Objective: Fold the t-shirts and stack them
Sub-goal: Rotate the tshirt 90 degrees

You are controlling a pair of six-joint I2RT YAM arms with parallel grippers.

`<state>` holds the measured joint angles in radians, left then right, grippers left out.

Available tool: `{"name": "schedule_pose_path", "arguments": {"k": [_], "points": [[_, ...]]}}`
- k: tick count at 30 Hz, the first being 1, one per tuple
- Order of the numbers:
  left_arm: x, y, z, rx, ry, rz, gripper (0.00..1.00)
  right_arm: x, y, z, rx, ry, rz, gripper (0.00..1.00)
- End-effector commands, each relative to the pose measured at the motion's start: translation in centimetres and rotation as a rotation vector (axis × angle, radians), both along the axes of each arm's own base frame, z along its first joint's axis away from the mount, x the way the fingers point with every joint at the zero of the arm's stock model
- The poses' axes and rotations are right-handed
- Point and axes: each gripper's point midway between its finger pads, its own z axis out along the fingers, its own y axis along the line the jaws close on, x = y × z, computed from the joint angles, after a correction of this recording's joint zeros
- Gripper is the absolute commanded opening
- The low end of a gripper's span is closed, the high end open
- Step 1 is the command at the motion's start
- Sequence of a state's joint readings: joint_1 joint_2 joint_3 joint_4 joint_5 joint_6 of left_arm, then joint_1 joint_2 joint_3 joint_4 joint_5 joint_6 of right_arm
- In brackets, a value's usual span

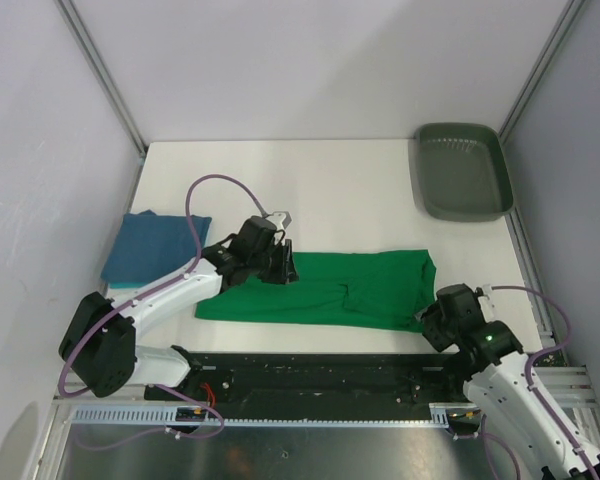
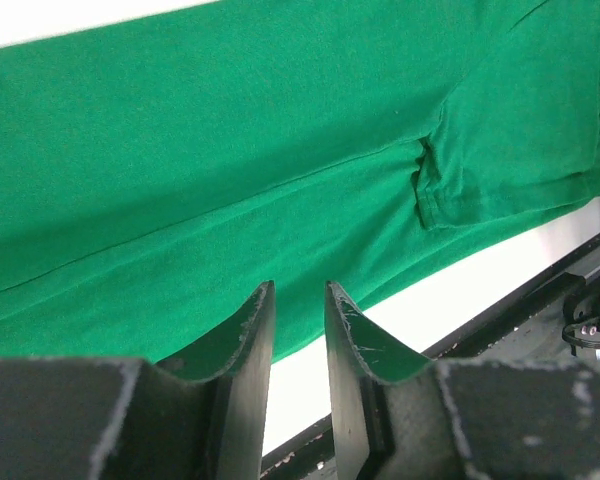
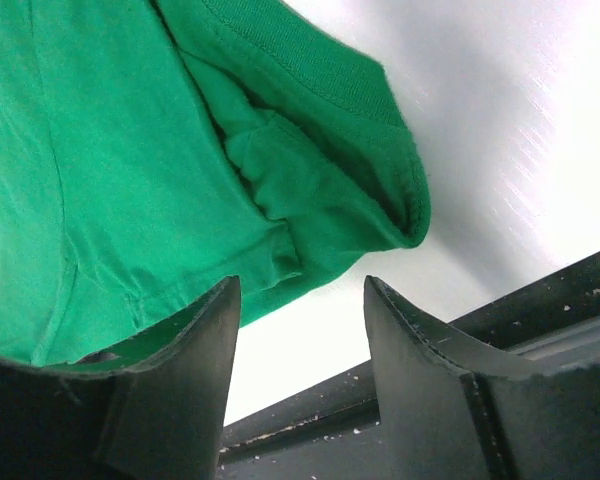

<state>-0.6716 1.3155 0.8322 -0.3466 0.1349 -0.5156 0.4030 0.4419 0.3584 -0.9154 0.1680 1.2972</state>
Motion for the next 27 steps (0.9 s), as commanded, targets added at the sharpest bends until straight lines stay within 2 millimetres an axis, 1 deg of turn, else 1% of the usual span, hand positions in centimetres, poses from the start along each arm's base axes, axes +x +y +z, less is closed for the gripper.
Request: {"name": "schedule_pose_path", "arguments": {"k": [1,4,8,12,14,18,20,23,26,27], "points": [[0.3,-0.2,0.6,-0.017,-0.014,-0.011,0.31,0.4,-0.1,0.6,-0.014,-0.001,-0.006,0.59],[0.3,-0.2,0.6,-0.017,-0.017,-0.012,0.31,0.7,0.2,0.1,-0.017,0.026,0.003,0.59],[0.3,-0.1,0.7,-0.018,-0.020,-0.010,0.31,0.8,0.3,-0.8,-0.033,0.080,0.006,0.56],[0.2,-0.2,0.6,-0.017,-0.017,-0.012,0.31,1.3,0.3,-1.1,-0.050,0.084,0.006,0.54],[0.2,-0.1,0.5,-0.015,-0.018,-0.012,0.31,1.7,0.2,-1.0,-0.057,0.070,0.005,0.51],[0.4,0.5,0.4,0.006,-0.029,0.005,0.31,2.6,0.2,-1.0,-0.068,0.049,0.015,0.41],[0.5,1.4,-0.2,0.032,-0.018,0.046,0.31,3.2,0.4,-0.9,-0.073,0.039,0.029,0.37],[0.3,2.7,-1.3,0.050,0.018,0.110,0.31,4.5,0.9,-1.0,-0.082,0.031,0.065,0.33],[-0.2,3.4,-2.1,0.060,0.035,0.130,0.31,6.5,1.6,-1.0,-0.106,0.032,0.113,0.32],[-0.3,3.6,-2.3,0.062,0.038,0.131,0.31,7.6,1.9,-0.7,-0.116,0.020,0.132,0.31]]}}
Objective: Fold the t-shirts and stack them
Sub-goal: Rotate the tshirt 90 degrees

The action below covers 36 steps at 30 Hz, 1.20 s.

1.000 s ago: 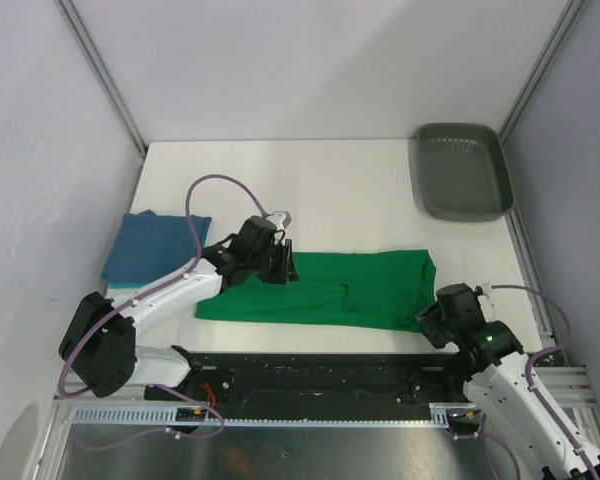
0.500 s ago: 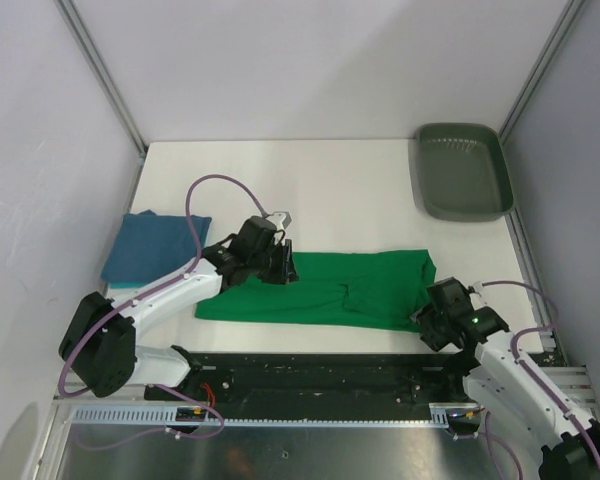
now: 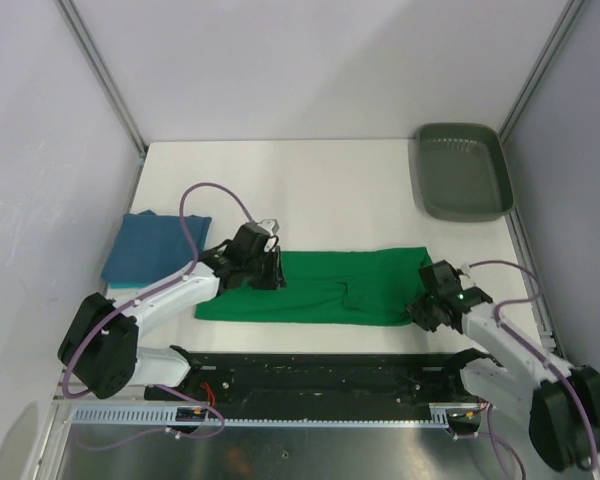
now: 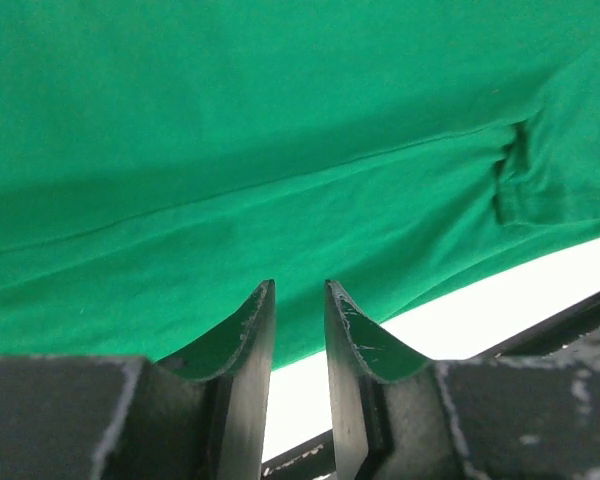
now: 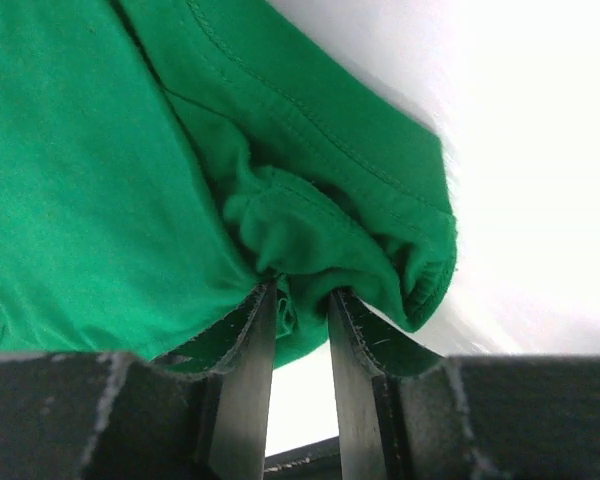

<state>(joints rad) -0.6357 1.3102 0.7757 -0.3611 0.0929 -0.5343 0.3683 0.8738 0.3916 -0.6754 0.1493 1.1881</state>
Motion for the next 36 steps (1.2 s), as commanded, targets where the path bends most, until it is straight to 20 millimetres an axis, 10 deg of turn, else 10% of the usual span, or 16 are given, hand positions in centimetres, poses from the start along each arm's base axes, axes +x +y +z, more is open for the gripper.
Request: {"name": "schedule_pose_path", "arguments": {"k": [1,12,25,36], "points": [[-0.3,1.2,-0.1,0.007,-0.004,0.054,0.31,6.2,1.5,2.3,-0.021,-0.127,0.089,0.31],[-0.1,1.3,-1.0,0.043,0.023,0.047,0.31,20.2,3.4,0.4,-0.076,-0.107,0.301,0.24],[4.1,0.9,-1.6,0.154,0.036,0.038,0.31,39.7,0.8,-1.0,-0.258,-0.104,0.440,0.24],[3.6,1.9,-4.4,0.247,0.110,0.024,0.29,43.4,0.3,0.3,-0.229,-0.179,0.486,0.46]]}}
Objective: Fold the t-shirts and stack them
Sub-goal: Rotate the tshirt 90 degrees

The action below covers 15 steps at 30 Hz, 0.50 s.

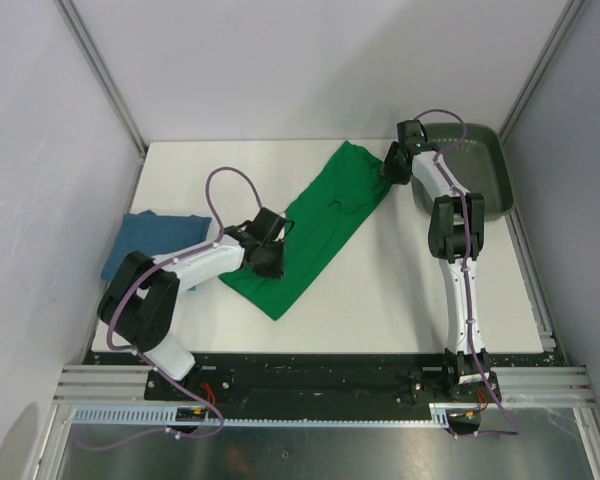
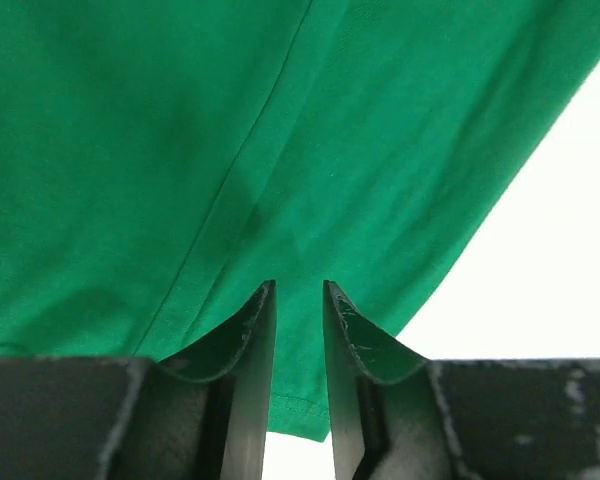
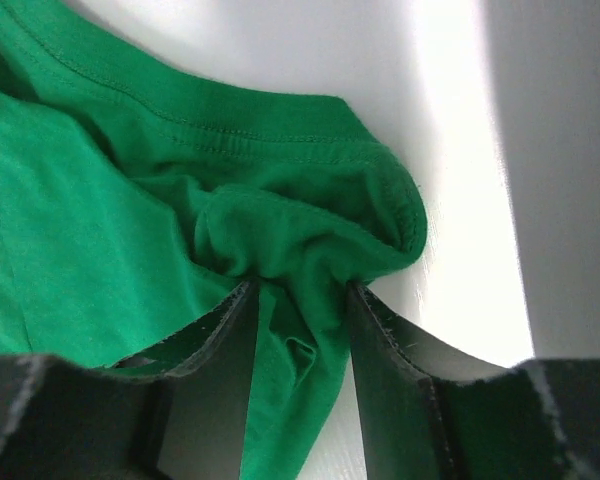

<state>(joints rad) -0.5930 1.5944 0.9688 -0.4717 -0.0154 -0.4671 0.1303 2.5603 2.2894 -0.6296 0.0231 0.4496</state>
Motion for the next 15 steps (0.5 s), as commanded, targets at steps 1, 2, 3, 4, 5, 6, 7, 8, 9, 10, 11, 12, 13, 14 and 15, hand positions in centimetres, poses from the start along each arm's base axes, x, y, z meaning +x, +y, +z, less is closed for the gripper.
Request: {"name": "schedule_pose_path", "arguments": {"k": [1,2,3,4,5,6,7,8,9,10,11,12,13,14,15], "points": [[-0.7,0.2,-1.1,0.030,0.038,-0.023,0.29,-1.1,-1.4,-1.0,-0.025,0.059,0.019,0.47],[-1.1,0.2,-1.5,0.036,0.050,-0.027,0.29,-1.1,-1.6,-0.9,-0.029,0.060,0.013,0.47],[-1.5,0.1,-1.8,0.044,0.057,-0.031,0.29,-1.3,-1.7,-0.9,-0.033,0.065,0.006,0.48],[-2.0,0.0,-2.2,0.052,0.066,-0.036,0.29,-1.5,-1.8,-1.0,-0.039,0.073,-0.002,0.48],[-2.5,-0.1,-2.6,0.059,0.078,-0.041,0.29,-1.7,-2.1,-1.1,-0.047,0.082,-0.014,0.48],[-3.0,-0.2,-3.0,0.066,0.090,-0.043,0.29,-1.9,-2.3,-1.1,-0.053,0.087,-0.024,0.48],[-3.5,-0.3,-3.3,0.073,0.099,-0.049,0.28,-2.1,-2.4,-1.3,-0.057,0.093,-0.033,0.48],[-4.0,-0.5,-3.6,0.081,0.106,-0.054,0.29,-2.3,-2.6,-1.4,-0.060,0.098,-0.044,0.48],[-4.4,-0.7,-3.9,0.087,0.113,-0.062,0.28,-2.5,-2.7,-1.5,-0.060,0.102,-0.052,0.48],[-4.9,-0.9,-4.2,0.094,0.120,-0.070,0.28,-2.6,-2.9,-1.7,-0.057,0.108,-0.060,0.48],[-5.3,-1.2,-4.4,0.098,0.127,-0.079,0.29,-2.7,-2.9,-1.9,-0.055,0.112,-0.064,0.48],[-5.8,-1.6,-4.6,0.100,0.131,-0.090,0.29,-2.8,-2.8,-2.0,-0.053,0.116,-0.066,0.49],[-6.2,-2.1,-4.7,0.098,0.138,-0.100,0.29,-2.9,-2.8,-2.1,-0.054,0.119,-0.071,0.49],[-6.7,-2.5,-4.8,0.098,0.143,-0.109,0.29,-3.0,-2.9,-2.1,-0.059,0.121,-0.079,0.49],[-7.1,-3.0,-4.9,0.097,0.148,-0.117,0.29,-3.0,-3.1,-2.1,-0.067,0.123,-0.087,0.50]]}}
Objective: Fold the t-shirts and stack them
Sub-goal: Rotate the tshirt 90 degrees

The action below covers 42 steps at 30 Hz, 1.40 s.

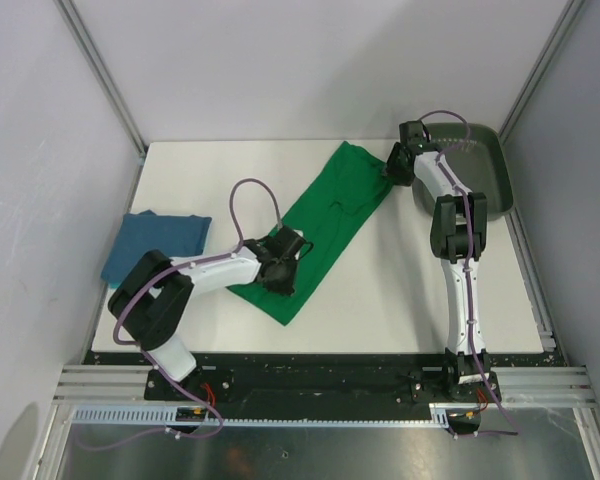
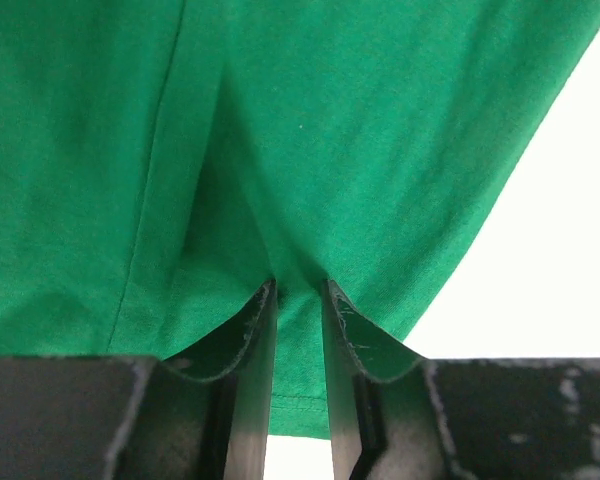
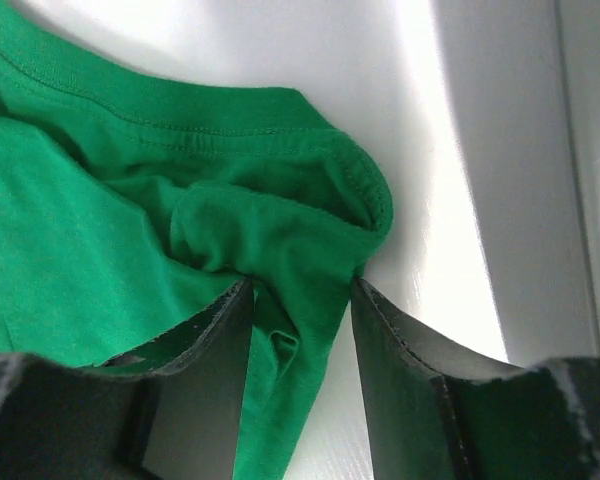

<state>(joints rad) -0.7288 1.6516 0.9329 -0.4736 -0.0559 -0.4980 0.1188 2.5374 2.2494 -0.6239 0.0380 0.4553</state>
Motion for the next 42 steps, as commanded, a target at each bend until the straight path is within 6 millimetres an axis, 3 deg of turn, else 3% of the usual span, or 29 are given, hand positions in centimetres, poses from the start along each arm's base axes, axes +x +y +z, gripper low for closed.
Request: {"name": "schedule_pose_path", "arguments": {"k": [1,9,14,19,22,26,29,33,38,42], "points": [[-3.8,-1.6,-2.1,0.021,0.096,-0.033,0.29,-2.6,-2.2,-2.0,-0.063,0.115,-0.069,0.50],[-7.6,-7.1,-1.0,-0.071,0.150,-0.064,0.28,-1.6,-2.8,-2.3,-0.076,0.087,-0.081,0.53],[-8.0,-11.4,0.2,-0.143,0.166,-0.071,0.28,-0.3,-1.7,-1.6,-0.056,0.049,-0.039,0.54],[-7.8,-15.4,1.6,-0.220,0.178,-0.100,0.27,0.5,-0.4,1.5,-0.060,-0.005,0.001,0.59],[-7.1,-16.1,3.3,-0.254,0.140,-0.115,0.29,0.1,0.1,4.2,-0.057,-0.027,0.008,0.61],[-6.2,-15.8,7.1,-0.326,0.072,-0.136,0.33,-1.7,1.2,8.6,-0.056,-0.053,0.015,0.62],[-5.7,-14.2,9.8,-0.365,0.005,-0.129,0.36,-4.6,2.4,11.0,-0.032,-0.038,0.020,0.63],[-4.8,-9.2,11.4,-0.384,-0.077,-0.047,0.36,-10.8,4.1,11.9,0.016,0.001,0.022,0.61],[-4.4,-4.2,10.0,-0.361,-0.094,0.036,0.31,-21.4,6.8,10.1,0.140,0.068,0.055,0.52],[-4.5,-1.1,7.0,-0.285,-0.084,0.124,0.27,-28.8,10.5,8.9,0.183,0.107,0.121,0.43]]}}
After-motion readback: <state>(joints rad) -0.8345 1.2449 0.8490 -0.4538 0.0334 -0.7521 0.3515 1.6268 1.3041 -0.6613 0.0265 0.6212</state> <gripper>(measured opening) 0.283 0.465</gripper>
